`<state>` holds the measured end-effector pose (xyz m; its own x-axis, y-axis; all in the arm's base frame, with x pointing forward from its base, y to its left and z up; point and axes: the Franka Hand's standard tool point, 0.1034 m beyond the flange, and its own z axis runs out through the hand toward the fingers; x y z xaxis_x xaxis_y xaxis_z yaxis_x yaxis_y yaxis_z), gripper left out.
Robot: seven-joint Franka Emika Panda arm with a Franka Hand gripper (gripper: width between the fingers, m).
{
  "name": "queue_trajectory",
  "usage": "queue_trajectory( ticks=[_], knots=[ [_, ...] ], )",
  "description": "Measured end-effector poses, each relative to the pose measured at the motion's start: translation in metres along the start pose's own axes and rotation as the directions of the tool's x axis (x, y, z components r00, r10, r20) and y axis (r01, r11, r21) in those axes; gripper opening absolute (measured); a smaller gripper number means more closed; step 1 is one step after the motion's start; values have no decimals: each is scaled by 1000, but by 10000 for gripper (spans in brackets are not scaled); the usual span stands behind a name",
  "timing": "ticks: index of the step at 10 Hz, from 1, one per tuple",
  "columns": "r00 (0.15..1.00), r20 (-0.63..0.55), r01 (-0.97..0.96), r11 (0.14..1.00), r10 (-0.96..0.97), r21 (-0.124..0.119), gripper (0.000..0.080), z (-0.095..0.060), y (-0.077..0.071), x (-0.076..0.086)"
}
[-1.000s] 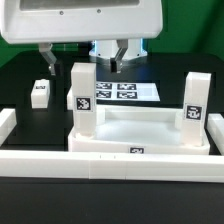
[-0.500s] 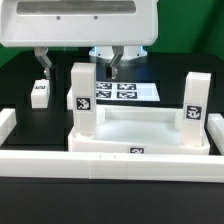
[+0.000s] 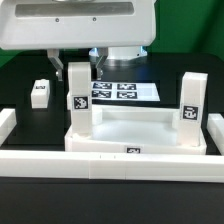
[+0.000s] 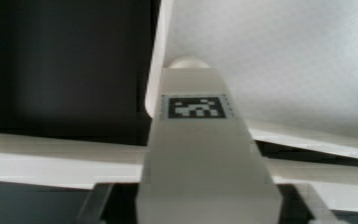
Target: Assemble desk
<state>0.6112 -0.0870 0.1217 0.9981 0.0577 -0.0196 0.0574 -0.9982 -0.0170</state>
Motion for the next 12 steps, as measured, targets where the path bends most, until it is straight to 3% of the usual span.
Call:
queue_trajectory(
  ticks=[3, 5, 7, 9, 12],
  knots=[
    [994, 0, -112, 994, 112, 2, 289, 0, 0, 0],
    [963, -2, -271, 962, 271, 21, 290, 1, -2, 0],
    [869, 3, -494, 869, 494, 36, 290, 1, -6, 1],
    [717, 24, -697, 715, 697, 54, 290, 2, -9, 0],
    [506, 53, -862, 503, 861, 63, 290, 2, -15, 2]
  ],
)
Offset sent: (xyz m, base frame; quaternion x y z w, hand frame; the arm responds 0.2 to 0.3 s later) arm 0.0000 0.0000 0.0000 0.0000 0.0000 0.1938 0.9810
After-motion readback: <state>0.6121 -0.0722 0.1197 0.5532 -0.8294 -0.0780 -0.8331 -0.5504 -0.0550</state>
